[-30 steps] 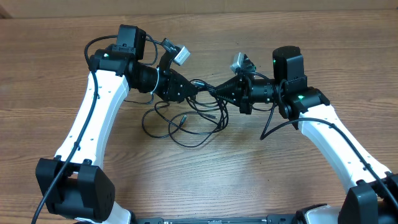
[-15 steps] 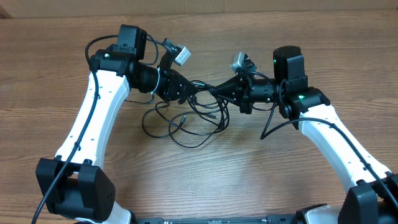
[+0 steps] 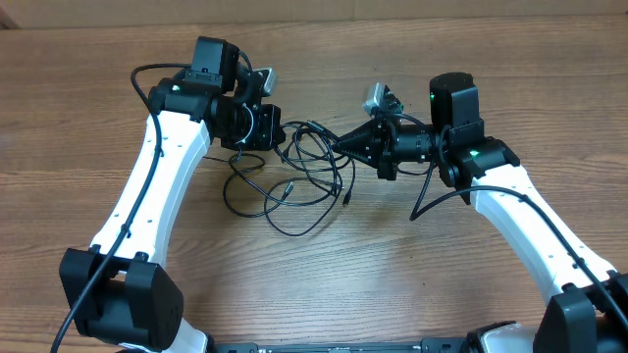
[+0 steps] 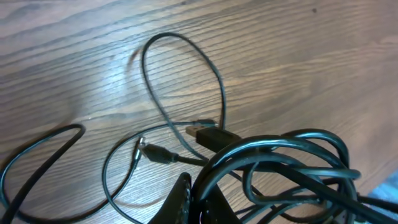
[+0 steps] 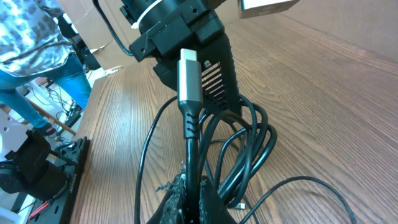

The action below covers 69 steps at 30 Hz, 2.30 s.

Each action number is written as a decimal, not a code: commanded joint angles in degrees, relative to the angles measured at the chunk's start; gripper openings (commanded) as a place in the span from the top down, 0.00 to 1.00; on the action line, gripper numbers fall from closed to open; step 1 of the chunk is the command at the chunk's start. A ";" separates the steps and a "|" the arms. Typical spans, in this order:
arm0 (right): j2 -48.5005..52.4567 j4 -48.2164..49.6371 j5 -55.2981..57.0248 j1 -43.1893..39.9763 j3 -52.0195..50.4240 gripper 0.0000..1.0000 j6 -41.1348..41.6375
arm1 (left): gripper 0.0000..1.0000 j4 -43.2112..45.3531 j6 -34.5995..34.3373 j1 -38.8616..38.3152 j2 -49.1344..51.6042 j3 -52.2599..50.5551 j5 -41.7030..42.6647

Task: Untangle cables

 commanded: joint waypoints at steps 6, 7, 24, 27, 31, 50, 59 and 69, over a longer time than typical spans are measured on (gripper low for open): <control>-0.42 0.28 -2.19 0.15 0.83 0.75 0.02 | 0.96 0.61 -0.63 0.63 -0.33 0.79 -0.48; -0.42 0.31 -2.19 0.15 0.83 0.72 0.02 | 0.96 0.61 1.51 0.63 -0.33 0.79 1.64; -0.42 -2.10 12.02 0.15 0.83 0.27 -0.35 | 0.96 -2.01 23.15 0.63 -0.33 0.79 27.43; -0.42 -2.45 12.50 0.15 0.83 0.23 -0.46 | 0.96 -2.01 23.28 0.61 -0.33 0.79 27.47; -0.42 -3.13 17.11 0.15 0.83 0.21 -0.46 | 0.96 -2.23 23.32 0.61 -0.33 0.79 28.13; -0.42 -5.33 16.96 0.55 0.81 0.96 -0.42 | 0.96 -1.97 23.47 0.63 -0.33 0.79 29.31; -0.42 -5.33 11.85 0.55 0.81 0.96 -0.39 | 0.91 -1.75 23.47 0.63 -0.33 0.79 27.30; -0.42 -6.29 2.23 0.55 0.81 0.96 -0.39 | 0.74 -1.77 23.47 0.63 -0.33 0.79 23.15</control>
